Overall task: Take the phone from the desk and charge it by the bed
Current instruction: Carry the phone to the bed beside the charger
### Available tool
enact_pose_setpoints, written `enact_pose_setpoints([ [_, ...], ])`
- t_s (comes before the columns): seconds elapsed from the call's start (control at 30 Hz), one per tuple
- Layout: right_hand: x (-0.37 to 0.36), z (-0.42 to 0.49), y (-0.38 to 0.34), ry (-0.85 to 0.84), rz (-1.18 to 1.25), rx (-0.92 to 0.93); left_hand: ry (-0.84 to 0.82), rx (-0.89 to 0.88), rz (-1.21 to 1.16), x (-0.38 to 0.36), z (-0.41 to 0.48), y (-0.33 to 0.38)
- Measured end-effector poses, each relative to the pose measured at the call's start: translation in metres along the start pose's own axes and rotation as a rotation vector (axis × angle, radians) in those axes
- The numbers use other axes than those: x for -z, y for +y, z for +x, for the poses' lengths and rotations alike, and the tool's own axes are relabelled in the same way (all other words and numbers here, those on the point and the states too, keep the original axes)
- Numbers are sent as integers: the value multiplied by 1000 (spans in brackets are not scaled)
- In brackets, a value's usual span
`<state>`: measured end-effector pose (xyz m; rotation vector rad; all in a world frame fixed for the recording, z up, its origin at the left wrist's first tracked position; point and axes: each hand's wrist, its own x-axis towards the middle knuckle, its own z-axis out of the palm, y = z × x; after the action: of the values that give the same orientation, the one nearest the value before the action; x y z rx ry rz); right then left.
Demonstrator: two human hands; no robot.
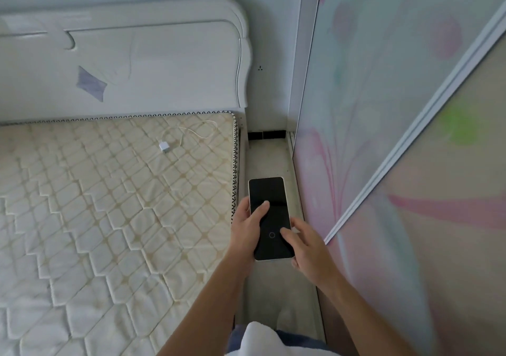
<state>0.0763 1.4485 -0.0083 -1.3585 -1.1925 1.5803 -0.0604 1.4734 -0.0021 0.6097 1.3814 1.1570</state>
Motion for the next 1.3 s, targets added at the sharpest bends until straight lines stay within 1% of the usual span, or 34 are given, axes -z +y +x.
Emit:
enact_pose_setpoints([
  [0.23, 12, 76, -20, -4, -55, 11, 4, -5, 1, -22, 72, 27],
  [0.47, 20, 177, -39, 1, -73, 2, 31, 6, 36, -37, 174, 53],
  [0.63, 20, 272, -70, -24, -72, -19, 25, 14, 15, -47, 265, 93],
  [0.87, 15, 405, -126, -5, -49, -38, -5, 9, 10, -57, 388, 165],
  [1.1, 11, 495, -159, 46, -61, -14, -24, -4, 10, -66, 477, 212],
  [1.3, 14, 573, -175, 13, -42, -18, 23, -1, -4, -75, 549, 234],
])
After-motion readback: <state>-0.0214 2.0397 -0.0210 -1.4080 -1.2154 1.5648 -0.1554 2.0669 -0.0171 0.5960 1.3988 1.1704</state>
